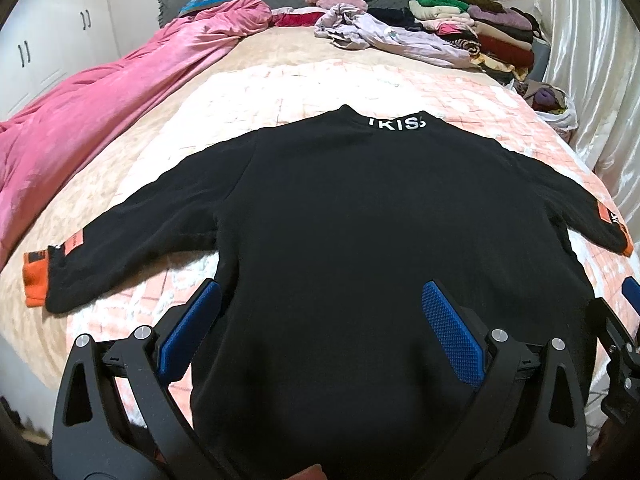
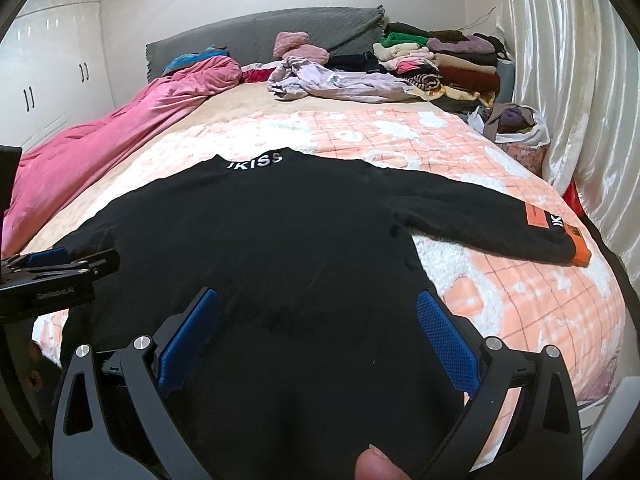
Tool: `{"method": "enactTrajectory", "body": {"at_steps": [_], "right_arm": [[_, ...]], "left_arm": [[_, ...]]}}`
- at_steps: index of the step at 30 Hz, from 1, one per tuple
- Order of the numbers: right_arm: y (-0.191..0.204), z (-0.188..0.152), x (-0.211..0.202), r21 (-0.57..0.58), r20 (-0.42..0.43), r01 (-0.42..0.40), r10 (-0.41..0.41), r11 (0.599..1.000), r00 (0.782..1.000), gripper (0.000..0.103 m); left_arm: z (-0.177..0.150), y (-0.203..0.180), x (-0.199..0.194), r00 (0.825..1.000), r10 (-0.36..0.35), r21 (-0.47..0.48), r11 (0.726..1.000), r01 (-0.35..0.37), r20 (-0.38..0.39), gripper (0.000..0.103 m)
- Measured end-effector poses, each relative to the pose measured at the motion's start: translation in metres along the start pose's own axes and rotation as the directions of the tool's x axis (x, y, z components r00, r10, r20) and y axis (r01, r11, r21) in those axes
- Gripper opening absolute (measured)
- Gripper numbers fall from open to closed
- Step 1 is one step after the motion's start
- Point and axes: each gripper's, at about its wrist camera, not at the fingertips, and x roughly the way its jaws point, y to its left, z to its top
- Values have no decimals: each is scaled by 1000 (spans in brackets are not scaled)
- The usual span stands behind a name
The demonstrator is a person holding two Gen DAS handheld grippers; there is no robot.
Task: Fold small clothes
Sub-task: 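Move the right tool to the orange cuff of the nearest sleeve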
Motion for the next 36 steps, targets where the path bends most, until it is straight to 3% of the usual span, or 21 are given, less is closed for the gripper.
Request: {"method": "enactTrajectory", "body": {"at_steps": [10, 22, 30, 36], "right_arm": [[-25, 14, 19, 26, 19, 32, -32, 999, 999, 99], [-75, 34, 41, 92, 25, 130, -133, 987, 991, 99], [-109, 43, 43, 142, 43, 191, -198, 971, 979, 99], [-136, 50, 45, 184, 37, 235, -246, 954, 969, 99]], "left_arm": [[24, -16, 24, 999, -32, 22, 999, 33, -30, 94], [62, -48, 42, 997, -77, 79, 994, 79, -28, 94], [80, -72, 50, 998, -63, 146, 987, 61, 9, 94], [88, -81, 62, 993, -120, 145, 982, 121, -17, 94]]}}
